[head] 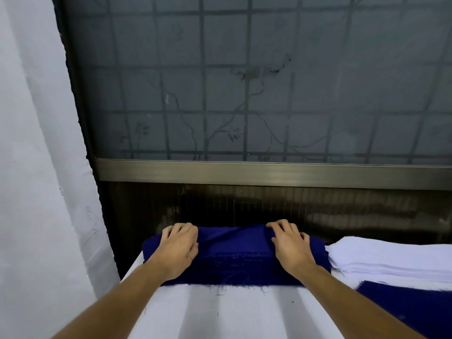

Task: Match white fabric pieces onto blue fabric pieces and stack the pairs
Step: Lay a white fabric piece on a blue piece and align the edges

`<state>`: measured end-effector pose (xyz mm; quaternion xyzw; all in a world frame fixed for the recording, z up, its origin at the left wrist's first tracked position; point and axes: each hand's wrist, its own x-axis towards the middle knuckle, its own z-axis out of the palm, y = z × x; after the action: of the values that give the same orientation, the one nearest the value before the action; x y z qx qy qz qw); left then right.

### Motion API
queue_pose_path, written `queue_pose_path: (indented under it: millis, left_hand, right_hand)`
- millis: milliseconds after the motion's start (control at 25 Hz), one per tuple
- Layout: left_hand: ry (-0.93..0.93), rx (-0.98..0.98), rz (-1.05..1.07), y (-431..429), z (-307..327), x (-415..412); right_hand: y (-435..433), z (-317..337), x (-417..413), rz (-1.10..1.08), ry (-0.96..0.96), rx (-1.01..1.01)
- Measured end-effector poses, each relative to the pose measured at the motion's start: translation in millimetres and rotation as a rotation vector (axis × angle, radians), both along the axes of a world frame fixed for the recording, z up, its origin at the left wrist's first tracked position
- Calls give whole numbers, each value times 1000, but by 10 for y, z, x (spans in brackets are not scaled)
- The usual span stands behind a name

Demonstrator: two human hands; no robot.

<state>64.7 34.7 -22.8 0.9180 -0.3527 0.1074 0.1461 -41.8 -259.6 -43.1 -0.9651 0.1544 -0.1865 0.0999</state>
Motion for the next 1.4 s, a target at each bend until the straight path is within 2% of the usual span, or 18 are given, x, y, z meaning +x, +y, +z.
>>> queue_pose_path:
  millis: [120,240,360,480,720,1040,1280,1400]
  left_hand:
    - [43,-101,23,-12,131,-52]
    - [53,-156,18,-48,310,-113]
    - [-71,-160,-44,-117,496,-247]
    - [-177,-90,-54,-88,620,-384]
    - [-41,-250,92,269,914,-568]
    - [101,-478,161,488,866,-940]
    - [276,-516,158,389,536,-1404]
    - [304,-486,189,327,304,-1620]
  right_hand:
    - [56,77,0,25,7,-32]
    - [222,228,56,184,-67,-59]
    - [625,402,143,396,-129,65]
    - [937,501,187,483,-194,85]
    - [734,735,-264,293,-161,209]
    - [0,822,-1277,147,49,329]
    - [-426,708,-2093,94,106,355]
    - [-595,563,-2453,79,138,478]
